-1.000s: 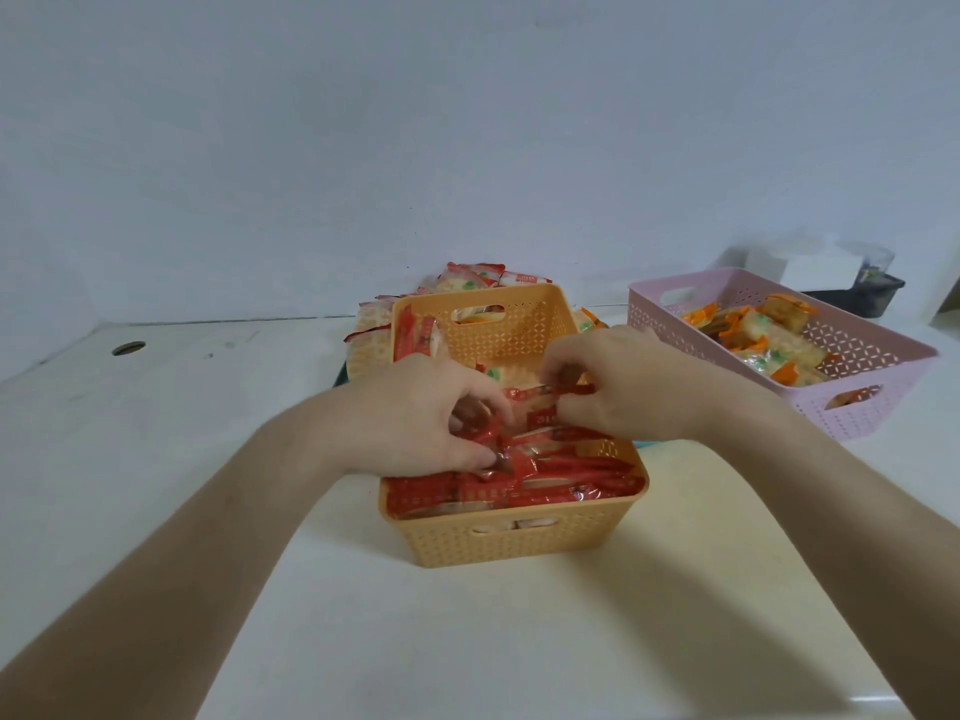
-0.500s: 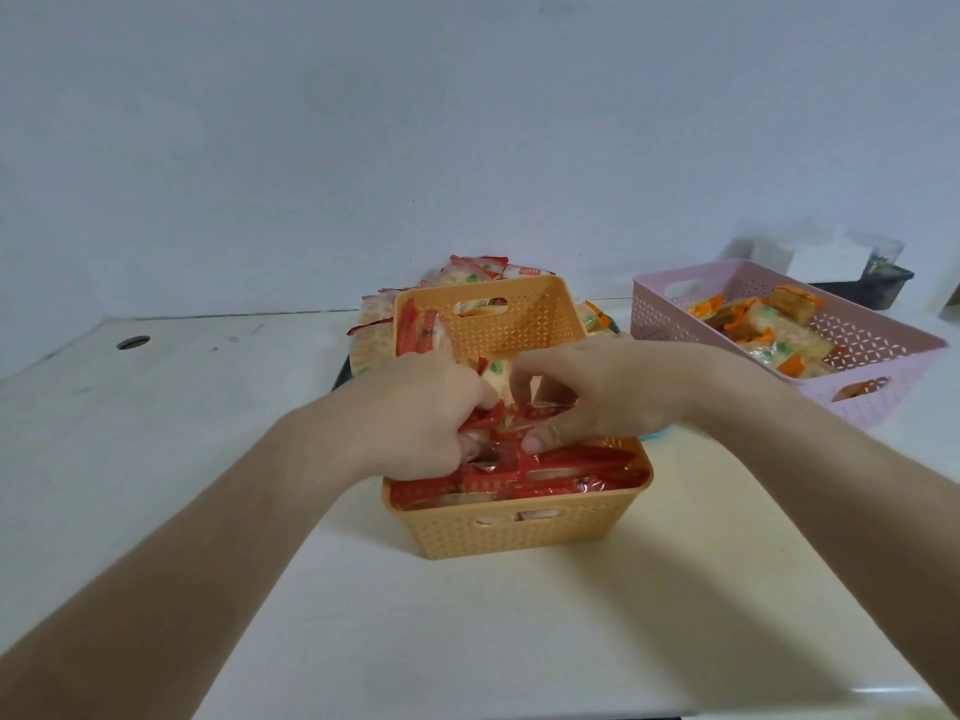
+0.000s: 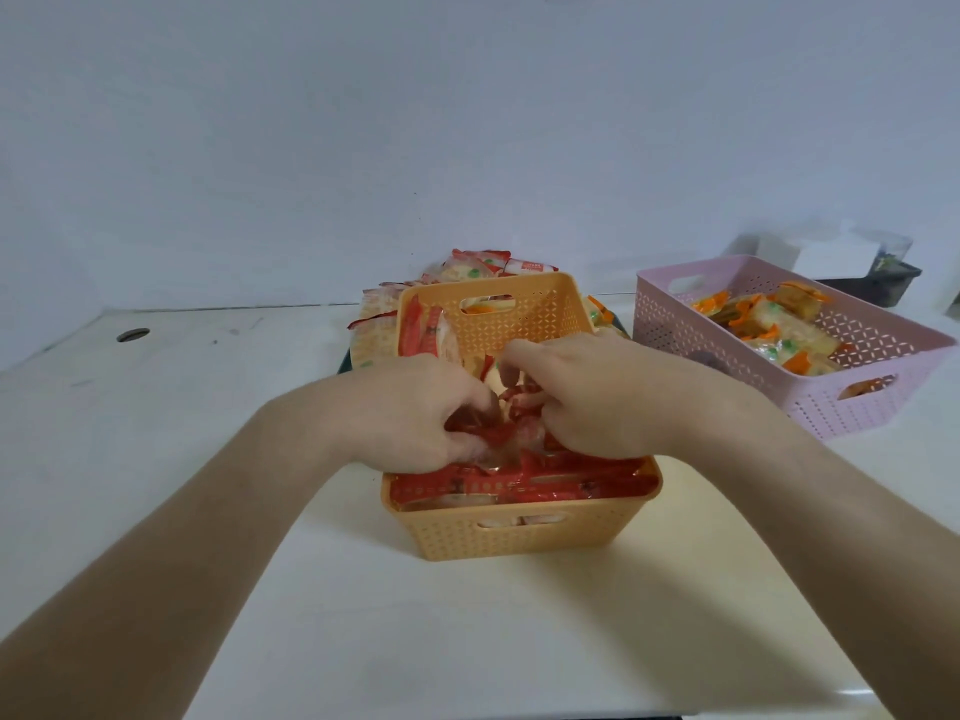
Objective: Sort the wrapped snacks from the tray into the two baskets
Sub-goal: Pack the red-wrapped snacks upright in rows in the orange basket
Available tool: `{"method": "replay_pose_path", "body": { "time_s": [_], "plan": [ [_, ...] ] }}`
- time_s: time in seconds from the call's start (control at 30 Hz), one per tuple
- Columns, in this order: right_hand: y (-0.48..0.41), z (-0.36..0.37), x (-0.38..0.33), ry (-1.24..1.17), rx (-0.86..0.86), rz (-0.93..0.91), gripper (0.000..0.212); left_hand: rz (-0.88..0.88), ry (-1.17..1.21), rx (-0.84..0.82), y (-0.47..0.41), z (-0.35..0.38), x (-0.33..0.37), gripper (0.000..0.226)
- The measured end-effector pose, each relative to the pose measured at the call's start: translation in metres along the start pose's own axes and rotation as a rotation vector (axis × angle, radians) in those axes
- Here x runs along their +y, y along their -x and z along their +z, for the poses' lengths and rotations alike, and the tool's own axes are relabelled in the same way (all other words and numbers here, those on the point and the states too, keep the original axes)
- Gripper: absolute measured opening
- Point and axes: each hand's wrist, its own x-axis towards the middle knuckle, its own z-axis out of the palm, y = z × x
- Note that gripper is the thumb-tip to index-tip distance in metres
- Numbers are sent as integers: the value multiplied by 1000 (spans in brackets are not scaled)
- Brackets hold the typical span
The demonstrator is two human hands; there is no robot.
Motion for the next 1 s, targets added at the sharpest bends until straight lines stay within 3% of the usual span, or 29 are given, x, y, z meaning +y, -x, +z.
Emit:
{"method": "replay_pose_path", "body": {
  "time_s": [0.1, 0.17, 0.3, 0.47, 0.53, 0.67, 0.77, 0.9, 1.0],
  "plan": [
    [3, 4, 1, -49, 11, 10, 30, -8, 65, -9, 5, 4, 6, 45],
    [9, 11, 1, -46, 65, -27, 30, 31, -50, 48, 10, 12, 11, 56],
    [20, 35, -6, 20, 293, -19, 38, 103, -222, 285, 15, 34, 15, 49],
    [21, 31, -10, 112, 207, 27, 58, 62, -146, 241, 11, 32, 11, 59],
    [20, 30, -9, 112, 180, 29, 57, 52, -146, 222, 11, 30, 9, 65],
    [19, 18, -7, 1, 164, 30, 46, 34, 78, 389, 10, 15, 0, 48],
    [11, -3, 0, -189, 212, 44, 33, -12, -88, 536, -5, 2, -14, 26],
    [-15, -18, 16, -22, 157, 131, 32, -114, -127, 461, -30, -4, -28, 21],
    [-34, -14, 18, 214, 46, 116, 22, -82, -164, 298, -46, -4, -21, 37]
  ]
}}
